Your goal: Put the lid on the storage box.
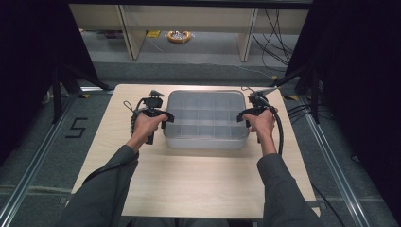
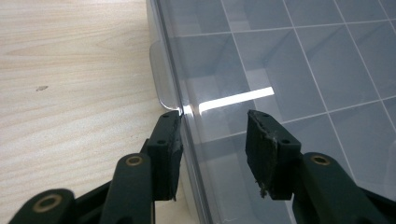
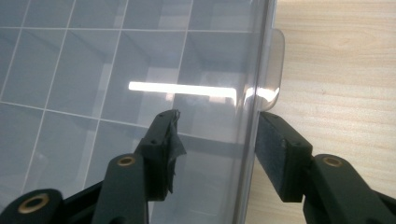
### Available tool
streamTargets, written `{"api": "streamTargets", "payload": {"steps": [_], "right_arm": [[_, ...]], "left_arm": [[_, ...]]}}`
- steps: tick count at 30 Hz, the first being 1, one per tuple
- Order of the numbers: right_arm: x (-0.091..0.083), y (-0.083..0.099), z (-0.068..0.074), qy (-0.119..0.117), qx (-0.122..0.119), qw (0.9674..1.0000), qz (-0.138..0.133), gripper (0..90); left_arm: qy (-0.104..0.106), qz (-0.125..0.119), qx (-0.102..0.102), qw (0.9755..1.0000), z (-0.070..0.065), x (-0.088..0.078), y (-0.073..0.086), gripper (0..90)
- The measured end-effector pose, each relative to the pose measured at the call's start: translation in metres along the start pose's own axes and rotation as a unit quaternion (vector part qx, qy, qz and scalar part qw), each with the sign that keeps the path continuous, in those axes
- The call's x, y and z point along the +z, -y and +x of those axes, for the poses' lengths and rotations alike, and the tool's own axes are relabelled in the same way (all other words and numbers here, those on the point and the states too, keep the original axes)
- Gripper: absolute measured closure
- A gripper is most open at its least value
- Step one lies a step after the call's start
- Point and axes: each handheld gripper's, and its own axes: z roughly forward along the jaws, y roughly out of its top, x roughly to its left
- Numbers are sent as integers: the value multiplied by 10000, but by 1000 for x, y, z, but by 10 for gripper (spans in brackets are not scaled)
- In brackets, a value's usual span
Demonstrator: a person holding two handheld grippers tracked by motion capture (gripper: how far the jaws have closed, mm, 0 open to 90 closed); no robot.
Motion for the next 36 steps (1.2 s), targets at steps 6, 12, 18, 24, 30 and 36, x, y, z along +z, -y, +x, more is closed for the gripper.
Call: {"api": "streamTargets", "payload": {"steps": [6,12,18,24,30,36], "right_arm": [[3,4,-5,15,-77,10000,52,577],[0,7,-8,-69,109,9999,2,628],[0,8,-8,-28,-5,10000,7,611],[-1,9,-12,52,-216,9997,-76,586],[-1,11,-11,-61,-132,9999,-41,601],[0,11,-10,6,-251,9997,-61,598]], "left_arm": [[-46,-30,15,10000,-1,0,0,551],[2,-63,-84,9999,-2,0,1,548],[136,-172,-97,9997,1,-5,1,532],[177,-159,-86,9997,5,-8,1,523],[236,-107,-90,9996,6,-6,3,531],[270,-22,-63,9996,5,-5,3,528]]}}
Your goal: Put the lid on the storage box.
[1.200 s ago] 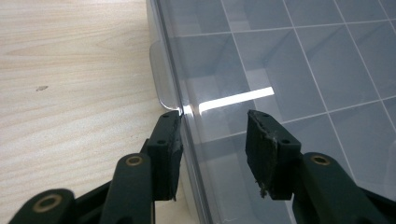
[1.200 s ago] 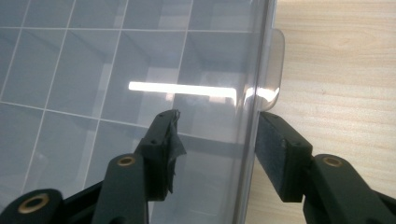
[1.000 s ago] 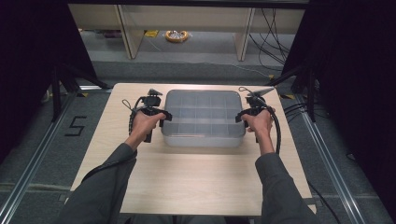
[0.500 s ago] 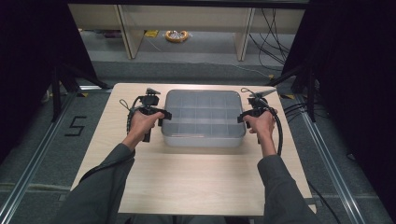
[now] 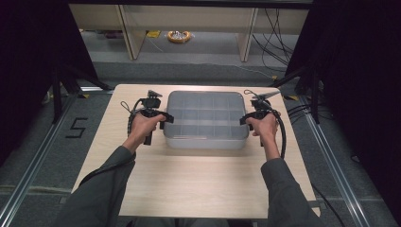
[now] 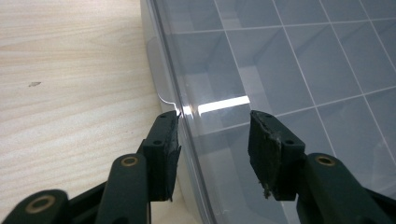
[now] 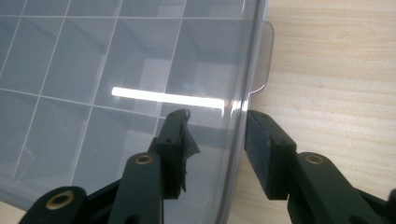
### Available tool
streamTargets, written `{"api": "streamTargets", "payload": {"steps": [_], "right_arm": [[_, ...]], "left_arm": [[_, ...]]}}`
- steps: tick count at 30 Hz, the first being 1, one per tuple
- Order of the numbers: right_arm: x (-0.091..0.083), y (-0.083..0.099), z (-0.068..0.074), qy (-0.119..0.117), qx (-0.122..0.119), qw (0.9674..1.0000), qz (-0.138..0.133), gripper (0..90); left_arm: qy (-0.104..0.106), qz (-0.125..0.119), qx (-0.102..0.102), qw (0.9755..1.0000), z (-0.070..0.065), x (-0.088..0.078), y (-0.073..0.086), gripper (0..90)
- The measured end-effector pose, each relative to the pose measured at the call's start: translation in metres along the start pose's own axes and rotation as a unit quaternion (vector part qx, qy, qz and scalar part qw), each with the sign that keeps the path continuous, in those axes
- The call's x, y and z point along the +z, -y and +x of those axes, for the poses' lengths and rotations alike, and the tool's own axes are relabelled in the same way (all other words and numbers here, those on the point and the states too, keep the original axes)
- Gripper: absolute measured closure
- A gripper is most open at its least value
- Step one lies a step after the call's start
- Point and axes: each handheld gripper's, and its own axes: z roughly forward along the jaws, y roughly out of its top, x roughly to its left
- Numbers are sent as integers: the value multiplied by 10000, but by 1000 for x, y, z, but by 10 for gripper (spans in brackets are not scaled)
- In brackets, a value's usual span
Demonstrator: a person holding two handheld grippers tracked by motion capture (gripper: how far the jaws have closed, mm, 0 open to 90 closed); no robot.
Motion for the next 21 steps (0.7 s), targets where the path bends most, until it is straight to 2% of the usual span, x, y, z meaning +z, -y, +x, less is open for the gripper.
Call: {"api": "streamTargets", "payload": {"steps": [1,2,3,5,6,7,10,11,12,13,14,16,19,20,21], "right_arm": [[1,-1,2,-51,78,10000,-9,593],[0,0,3,36,58,10000,6,591],[1,-1,7,38,172,9998,-19,590],[0,-1,6,87,-31,9999,54,587],[0,-1,8,84,83,9999,24,586],[0,0,5,60,-140,9999,36,585],[0,0,6,62,-149,9999,-40,578],[0,1,8,93,-82,9999,-54,574],[0,1,7,90,-216,9997,19,574],[0,1,8,102,-209,9997,-30,578],[0,1,11,113,-43,9999,-3,581],[0,1,11,169,-102,9998,-54,584],[-1,2,9,154,-226,9996,6,581],[-1,2,9,148,-221,9996,5,584],[-1,2,10,132,-90,9999,-29,587]], "left_arm": [[25,6,-11,10000,0,0,0,527],[20,14,14,10000,0,1,0,523],[10,41,39,10000,0,1,0,524],[-19,31,25,10000,0,2,1,524],[-30,54,34,10000,0,2,1,525],[-30,88,67,9999,0,2,2,528],[20,85,33,10000,2,2,4,534],[61,92,31,9999,3,2,4,534],[60,88,27,9999,3,1,4,540],[66,90,28,9999,3,1,5,542],[60,103,57,9999,3,1,5,543],[52,115,108,9999,3,0,5,545],[64,119,101,9999,2,-1,6,546],[81,84,88,9999,2,-1,7,542],[83,71,91,9999,2,-2,7,538]]}}
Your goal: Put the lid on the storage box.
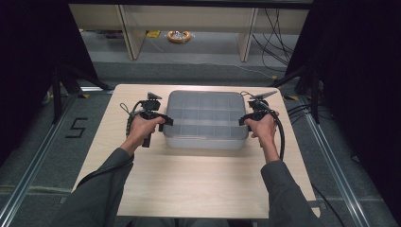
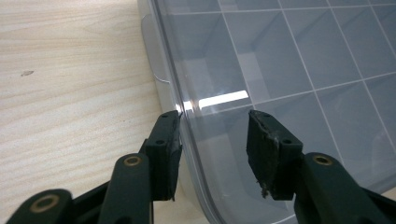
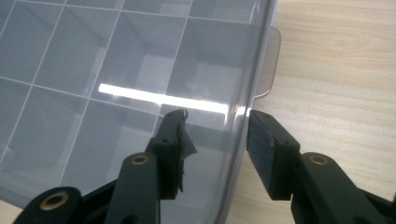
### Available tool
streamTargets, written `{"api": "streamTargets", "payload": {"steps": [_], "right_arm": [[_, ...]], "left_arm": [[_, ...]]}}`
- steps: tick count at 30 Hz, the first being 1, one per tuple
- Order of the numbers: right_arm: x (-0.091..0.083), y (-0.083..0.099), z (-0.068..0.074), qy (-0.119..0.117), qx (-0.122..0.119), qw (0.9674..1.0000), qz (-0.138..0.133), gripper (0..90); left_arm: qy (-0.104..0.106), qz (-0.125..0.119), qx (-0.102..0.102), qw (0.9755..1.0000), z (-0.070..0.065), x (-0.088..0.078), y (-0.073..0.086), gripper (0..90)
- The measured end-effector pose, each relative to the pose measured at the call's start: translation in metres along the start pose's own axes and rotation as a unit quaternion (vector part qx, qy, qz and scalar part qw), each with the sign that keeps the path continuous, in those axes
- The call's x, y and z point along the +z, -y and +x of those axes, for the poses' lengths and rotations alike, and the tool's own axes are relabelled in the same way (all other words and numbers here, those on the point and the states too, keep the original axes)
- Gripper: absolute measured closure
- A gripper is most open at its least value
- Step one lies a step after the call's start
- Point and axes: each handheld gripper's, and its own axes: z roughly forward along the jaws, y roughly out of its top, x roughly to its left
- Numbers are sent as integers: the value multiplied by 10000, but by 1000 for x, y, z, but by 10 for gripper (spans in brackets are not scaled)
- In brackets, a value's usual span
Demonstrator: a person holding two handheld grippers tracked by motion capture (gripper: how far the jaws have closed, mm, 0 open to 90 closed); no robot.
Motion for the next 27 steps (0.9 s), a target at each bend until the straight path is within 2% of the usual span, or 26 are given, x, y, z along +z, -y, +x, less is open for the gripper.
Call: {"api": "streamTargets", "payload": {"steps": [3,4,6,7,9,10,14,15,16,20,22,23,24,25,26,27], "right_arm": [[-4,2,-1,-53,-7,10000,-17,572],[-5,2,-5,11,-195,9998,-103,565],[-12,5,-6,-123,-80,9997,-182,554],[-12,5,-6,-123,-80,9997,-182,554],[-16,8,-9,-154,-172,9995,-221,549],[-19,9,-11,-256,-64,9993,-264,547],[-22,13,-13,-290,-53,9990,-325,544],[-24,15,-10,-369,193,9988,-240,541],[-23,16,-15,-368,-114,9987,-347,541],[-25,18,-13,-388,-3,9986,-355,524],[-24,19,-15,-458,-127,9979,-432,493],[-26,20,-10,-471,154,9981,-360,482],[-26,20,-12,-448,-42,9981,-417,475],[-27,20,-13,-465,-138,9977,-484,460],[-28,21,-11,-408,-91,9978,-522,442],[-29,22,-13,-377,-238,9977,-513,430]], "left_arm": [[31,-78,0,10000,-1,-4,1,516],[29,-107,38,9999,0,-6,2,507],[22,-162,132,9998,1,-11,3,502],[47,-176,88,9998,1,-13,4,502],[99,-180,151,9997,5,-18,7,502],[123,-223,110,9996,7,-23,9,505],[141,-240,101,9996,11,-28,11,508],[158,-249,110,9995,13,-29,12,508],[165,-220,86,9996,13,-30,13,510],[218,-228,109,9994,16,-31,15,510],[242,-266,88,9993,15,-32,18,510],[261,-276,97,9992,16,-33,19,509],[293,-274,132,9991,16,-34,20,503],[297,-316,112,9990,15,-34,22,495],[297,-330,136,9989,15,-35,23,489],[308,-304,183,9989,15,-36,24,487]]}}
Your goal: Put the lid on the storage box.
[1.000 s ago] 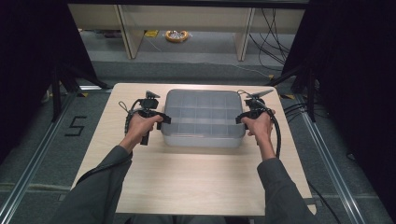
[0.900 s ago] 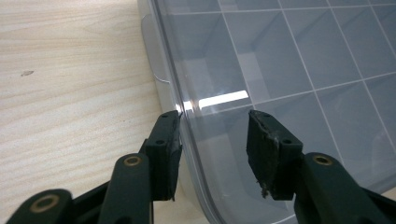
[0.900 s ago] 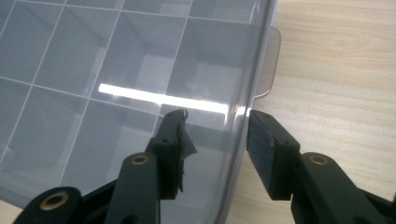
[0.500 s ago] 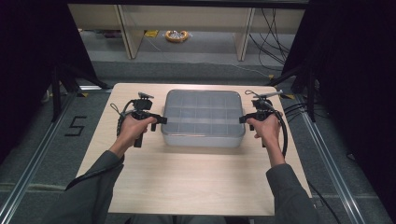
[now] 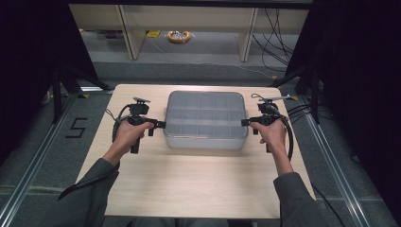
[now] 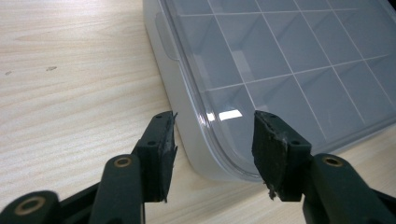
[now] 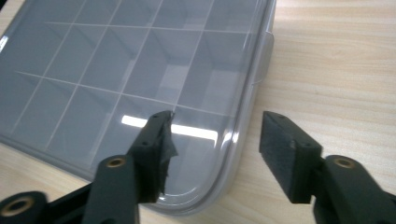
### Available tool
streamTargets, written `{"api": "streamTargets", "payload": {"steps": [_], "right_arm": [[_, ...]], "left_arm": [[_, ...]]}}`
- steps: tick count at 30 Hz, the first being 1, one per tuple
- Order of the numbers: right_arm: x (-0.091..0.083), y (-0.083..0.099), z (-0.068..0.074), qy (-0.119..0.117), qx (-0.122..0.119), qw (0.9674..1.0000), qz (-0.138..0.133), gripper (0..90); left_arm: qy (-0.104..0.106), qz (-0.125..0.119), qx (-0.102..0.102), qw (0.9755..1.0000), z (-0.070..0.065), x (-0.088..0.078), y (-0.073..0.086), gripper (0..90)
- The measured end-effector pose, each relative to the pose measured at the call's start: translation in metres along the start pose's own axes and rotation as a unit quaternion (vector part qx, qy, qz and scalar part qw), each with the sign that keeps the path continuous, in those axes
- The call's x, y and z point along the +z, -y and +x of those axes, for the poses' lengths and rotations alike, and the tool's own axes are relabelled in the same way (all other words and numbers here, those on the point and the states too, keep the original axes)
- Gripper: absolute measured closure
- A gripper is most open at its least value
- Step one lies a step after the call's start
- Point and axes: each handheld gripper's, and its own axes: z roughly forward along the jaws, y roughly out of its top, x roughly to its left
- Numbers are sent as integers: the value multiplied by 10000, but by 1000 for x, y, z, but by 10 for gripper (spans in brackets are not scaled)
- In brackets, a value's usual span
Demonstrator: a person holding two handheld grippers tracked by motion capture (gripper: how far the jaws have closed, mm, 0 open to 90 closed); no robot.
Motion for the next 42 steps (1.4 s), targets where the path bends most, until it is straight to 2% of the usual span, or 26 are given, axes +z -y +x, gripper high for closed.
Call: {"api": "streamTargets", "payload": {"steps": [1,2,5,6,8,9,10,11,12,13,16,18,19,20,23,25,26,27,28,29,30,31,34,35,41,42], "right_arm": [[-2,1,5,-109,317,9994,45,416],[-1,3,-1,-90,-91,9999,-113,404],[-3,7,4,-103,-16,9998,-143,380],[-3,8,6,-153,124,9997,-136,375],[-5,10,6,-95,-40,9999,-126,375],[-5,12,8,-137,16,9998,-157,375],[-5,12,4,-105,-242,9995,-170,375],[-5,14,8,-114,-125,9996,-217,374],[-5,14,7,-179,-211,9994,-215,372],[-7,15,9,-90,-174,9997,-139,369],[-8,17,10,-196,-352,9988,-278,355],[-7,20,10,-526,-361,9974,-338,346],[-7,22,11,-384,-456,9973,-418,345],[-9,25,15,-264,-427,9980,-372,340],[-11,28,19,-343,-249,9985,-344,325],[-12,30,15,-484,-586,9962,-421,312],[-16,33,21,-563,-265,9975,-328,309],[-16,34,17,-568,-556,9958,-464,304],[-16,36,19,-632,-560,9951,-524,297],[-21,43,26,-666,-264,9965,-435,286],[-21,43,26,-666,-264,9965,-435,286],[-19,44,23,-606,-483,9952,-606,285],[-25,54,30,-538,-414,9966,-468,269],[-25,56,28,-583,-633,9947,-561,268],[-29,78,33,-779,-802,9913,-692,260],[-30,82,33,-804,-803,9910,-714,257]], "left_arm": [[1,-11,7,10000,0,-1,2,481],[11,-1,34,10000,0,-2,4,473],[52,-43,24,10000,1,-5,8,460],[51,-46,40,10000,2,-6,9,458],[72,-93,23,9999,2,-9,12,454],[77,-114,25,9999,2,-10,13,453],[105,-105,61,9999,1,-11,14,451],[144,-146,70,9998,0,-13,17,448],[188,-131,84,9997,-1,-14,18,443],[215,-159,87,9996,-3,-16,19,435],[300,-180,169,9992,-8,-19,24,419],[345,-188,239,9989,-12,-22,28,404],[373,-205,245,9988,-13,-23,29,386],[414,-189,272,9986,-16,-25,32,360],[436,-189,332,9983,-18,-27,36,348],[467,-198,359,9981,-20,-29,41,333],[473,-203,401,9979,-21,-30,43,329],[463,-259,372,9979,-22,-30,45,326],[471,-293,391,9977,-23,-31,48,325],[523,-284,428,9973,-24,-32,51,316],[530,-256,473,9971,-24,-33,53,316],[563,-269,490,9968,-25,-34,57,312],[619,-279,522,9963,-27,-35,66,305],[612,-305,524,9963,-28,-35,70,302],[698,-343,690,9946,-35,-37,94,280],[730,-410,618,9946,-37,-37,97,278]]}}
